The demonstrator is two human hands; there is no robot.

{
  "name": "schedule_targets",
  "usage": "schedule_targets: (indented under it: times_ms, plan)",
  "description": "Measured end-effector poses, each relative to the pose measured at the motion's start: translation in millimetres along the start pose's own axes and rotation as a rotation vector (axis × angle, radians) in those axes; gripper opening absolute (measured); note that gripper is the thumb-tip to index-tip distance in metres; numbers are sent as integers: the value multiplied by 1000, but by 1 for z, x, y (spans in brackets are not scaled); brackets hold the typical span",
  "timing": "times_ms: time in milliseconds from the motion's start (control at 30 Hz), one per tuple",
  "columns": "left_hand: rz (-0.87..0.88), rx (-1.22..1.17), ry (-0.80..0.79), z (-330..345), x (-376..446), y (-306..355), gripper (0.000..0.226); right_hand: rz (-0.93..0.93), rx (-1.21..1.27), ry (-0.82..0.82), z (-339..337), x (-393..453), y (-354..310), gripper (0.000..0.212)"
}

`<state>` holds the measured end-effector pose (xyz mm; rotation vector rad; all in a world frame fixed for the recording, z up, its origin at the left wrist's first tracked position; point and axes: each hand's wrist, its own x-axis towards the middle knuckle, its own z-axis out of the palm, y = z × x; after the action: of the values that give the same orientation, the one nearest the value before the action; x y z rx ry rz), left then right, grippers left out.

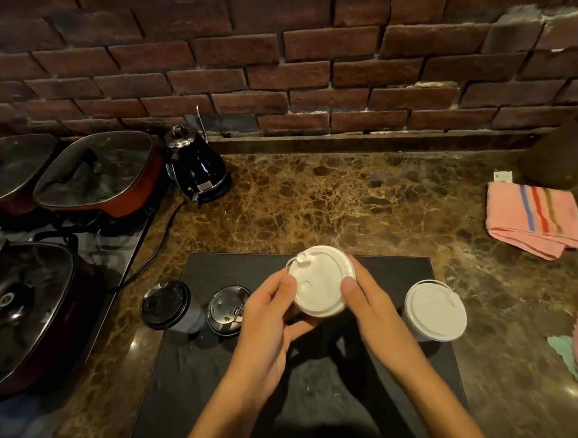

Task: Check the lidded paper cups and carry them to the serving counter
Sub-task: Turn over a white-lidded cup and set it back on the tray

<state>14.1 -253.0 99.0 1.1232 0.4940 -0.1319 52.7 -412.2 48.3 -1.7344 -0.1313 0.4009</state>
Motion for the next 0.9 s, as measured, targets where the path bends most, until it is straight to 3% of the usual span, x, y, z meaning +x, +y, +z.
schedule_targets:
  times_ms: [100,367,900]
  plan:
    - [-26,55,46,-6,-1,-13,27,-17,193,5,8,-7,7,54]
    - [-124,79,149,-27,2,-57,24,222,506,70,22,-22,41,32]
    - [-153,112,189,-46,19,-85,20,254,436,105,33,-20,63,31]
